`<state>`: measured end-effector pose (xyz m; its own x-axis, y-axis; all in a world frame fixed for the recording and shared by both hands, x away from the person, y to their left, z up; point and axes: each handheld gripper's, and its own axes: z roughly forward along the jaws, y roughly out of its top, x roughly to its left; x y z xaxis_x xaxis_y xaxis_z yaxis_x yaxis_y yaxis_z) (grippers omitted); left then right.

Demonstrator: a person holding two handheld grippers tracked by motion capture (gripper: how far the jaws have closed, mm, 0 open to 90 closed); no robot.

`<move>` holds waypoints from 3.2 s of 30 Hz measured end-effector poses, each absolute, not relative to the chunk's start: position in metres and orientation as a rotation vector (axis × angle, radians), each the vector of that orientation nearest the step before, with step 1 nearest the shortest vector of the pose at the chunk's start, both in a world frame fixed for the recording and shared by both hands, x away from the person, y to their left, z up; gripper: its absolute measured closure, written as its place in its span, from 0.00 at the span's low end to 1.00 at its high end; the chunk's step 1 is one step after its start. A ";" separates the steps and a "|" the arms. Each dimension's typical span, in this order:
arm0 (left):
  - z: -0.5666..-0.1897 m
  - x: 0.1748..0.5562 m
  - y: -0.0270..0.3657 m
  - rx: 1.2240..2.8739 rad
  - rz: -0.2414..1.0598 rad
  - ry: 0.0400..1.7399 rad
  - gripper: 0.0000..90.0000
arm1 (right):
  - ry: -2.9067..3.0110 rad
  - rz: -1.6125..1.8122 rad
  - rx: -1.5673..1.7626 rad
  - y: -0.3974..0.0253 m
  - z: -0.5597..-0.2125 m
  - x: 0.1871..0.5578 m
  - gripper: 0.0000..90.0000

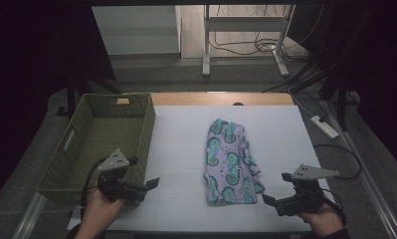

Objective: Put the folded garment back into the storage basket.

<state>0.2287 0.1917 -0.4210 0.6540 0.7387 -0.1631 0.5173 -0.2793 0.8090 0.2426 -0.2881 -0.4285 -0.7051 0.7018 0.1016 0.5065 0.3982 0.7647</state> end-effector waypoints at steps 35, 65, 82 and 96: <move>-0.444 0.320 0.094 2.070 0.259 0.903 0.00 | 2.580 1.170 0.916 -0.248 -0.451 0.274 0.00; -0.483 0.416 0.048 2.141 0.238 0.942 0.00 | 2.782 0.949 0.746 -0.200 -0.478 0.301 0.00; -0.514 0.461 0.030 2.182 0.261 0.969 0.00 | 2.926 0.830 0.585 -0.178 -0.506 0.318 0.00; -0.539 0.483 0.024 2.216 0.273 1.045 0.00 | 2.937 0.729 0.507 -0.176 -0.515 0.312 0.00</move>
<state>0.4826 0.0243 -0.5387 0.6583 0.7475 -0.0885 0.6088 -0.4597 0.6466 0.3125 -0.1755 -0.5151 -0.9429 0.3331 0.0083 0.2983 0.8327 0.4665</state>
